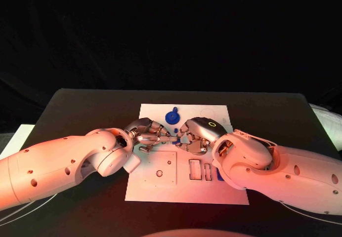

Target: Assemble the parts on the task board

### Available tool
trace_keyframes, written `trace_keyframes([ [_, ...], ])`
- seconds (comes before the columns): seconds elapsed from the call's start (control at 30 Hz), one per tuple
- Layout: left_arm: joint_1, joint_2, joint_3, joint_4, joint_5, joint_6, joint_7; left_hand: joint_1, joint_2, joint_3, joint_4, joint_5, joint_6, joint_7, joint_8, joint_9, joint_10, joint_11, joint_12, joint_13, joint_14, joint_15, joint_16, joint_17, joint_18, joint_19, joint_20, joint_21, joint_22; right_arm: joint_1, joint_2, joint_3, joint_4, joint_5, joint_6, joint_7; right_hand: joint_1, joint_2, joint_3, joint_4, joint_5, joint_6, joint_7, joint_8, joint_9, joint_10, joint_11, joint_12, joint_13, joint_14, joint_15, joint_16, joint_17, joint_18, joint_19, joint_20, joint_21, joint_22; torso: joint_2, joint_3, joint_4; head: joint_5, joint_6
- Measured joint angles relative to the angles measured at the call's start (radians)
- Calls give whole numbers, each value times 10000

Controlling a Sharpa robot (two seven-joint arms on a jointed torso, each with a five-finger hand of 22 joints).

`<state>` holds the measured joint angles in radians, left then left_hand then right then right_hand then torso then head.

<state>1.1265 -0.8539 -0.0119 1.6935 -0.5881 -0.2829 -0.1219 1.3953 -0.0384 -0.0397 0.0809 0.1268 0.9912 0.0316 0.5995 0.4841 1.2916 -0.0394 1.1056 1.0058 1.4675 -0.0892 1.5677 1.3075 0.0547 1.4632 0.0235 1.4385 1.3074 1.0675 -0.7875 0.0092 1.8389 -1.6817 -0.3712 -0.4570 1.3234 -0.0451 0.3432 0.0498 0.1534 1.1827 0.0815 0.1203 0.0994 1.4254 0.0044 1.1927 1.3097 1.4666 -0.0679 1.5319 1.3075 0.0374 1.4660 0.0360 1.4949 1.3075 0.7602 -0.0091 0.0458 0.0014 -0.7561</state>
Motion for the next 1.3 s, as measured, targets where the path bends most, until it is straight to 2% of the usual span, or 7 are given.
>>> trace_keyframes([
  [0.1,0,1,0,-1,-33,34,-13,110,77,75,-75,0,0,0,0,0,22,22,0,34,0,0,0,0,0,0,0,0,0,0,-9,7,29,-11,-9,-13,-13,-14,-1,-1,0,-2,-1,113,1,1,0,-4,0,0,0,0,0,0,0,0,0,0,0,1,0,2,-9],
  [0.17,0,1,0,-3,-50,53,-18,167,52,111,-111,0,0,0,0,-1,37,37,0,40,0,0,0,0,0,0,0,0,0,1,-16,11,47,-18,-15,-18,-25,-26,-2,-2,-1,-3,-2,114,1,1,0,-9,-2,0,0,0,-1,0,0,1,0,0,0,1,-1,12,-15],
  [0.77,0,-8,1,-31,-119,88,-47,510,342,508,-310,-2,0,0,-52,-98,48,26,0,98,0,0,0,-1,1,0,0,1,-1,1,-131,29,244,-74,-63,-59,-90,-94,-12,-12,54,-21,-21,192,5,69,-69,-11,8,0,0,0,-2,1,0,1,0,6,-6,2,-7,19,-32],
  [1.0,5,-9,7,-37,-156,125,-58,681,381,806,-389,30,-1,2,-169,-182,55,21,0,104,0,0,0,-2,1,0,0,1,-1,-4,-205,43,353,-114,-100,-86,-91,-96,-64,16,92,-35,-36,191,67,70,-70,-11,10,-38,-37,0,6,0,0,2,0,6,-6,1,-2,11,-33],
  [1.3,7,-14,10,-52,-210,183,-80,786,383,844,-419,30,-1,3,-201,-199,55,22,0,103,0,1,0,-2,1,0,0,1,-1,-6,-262,59,420,-169,-121,-94,-141,-147,-66,15,92,-35,-38,184,219,66,-65,-11,-19,-37,-37,0,4,0,0,2,0,5,-7,-2,-2,-12,-12],
])
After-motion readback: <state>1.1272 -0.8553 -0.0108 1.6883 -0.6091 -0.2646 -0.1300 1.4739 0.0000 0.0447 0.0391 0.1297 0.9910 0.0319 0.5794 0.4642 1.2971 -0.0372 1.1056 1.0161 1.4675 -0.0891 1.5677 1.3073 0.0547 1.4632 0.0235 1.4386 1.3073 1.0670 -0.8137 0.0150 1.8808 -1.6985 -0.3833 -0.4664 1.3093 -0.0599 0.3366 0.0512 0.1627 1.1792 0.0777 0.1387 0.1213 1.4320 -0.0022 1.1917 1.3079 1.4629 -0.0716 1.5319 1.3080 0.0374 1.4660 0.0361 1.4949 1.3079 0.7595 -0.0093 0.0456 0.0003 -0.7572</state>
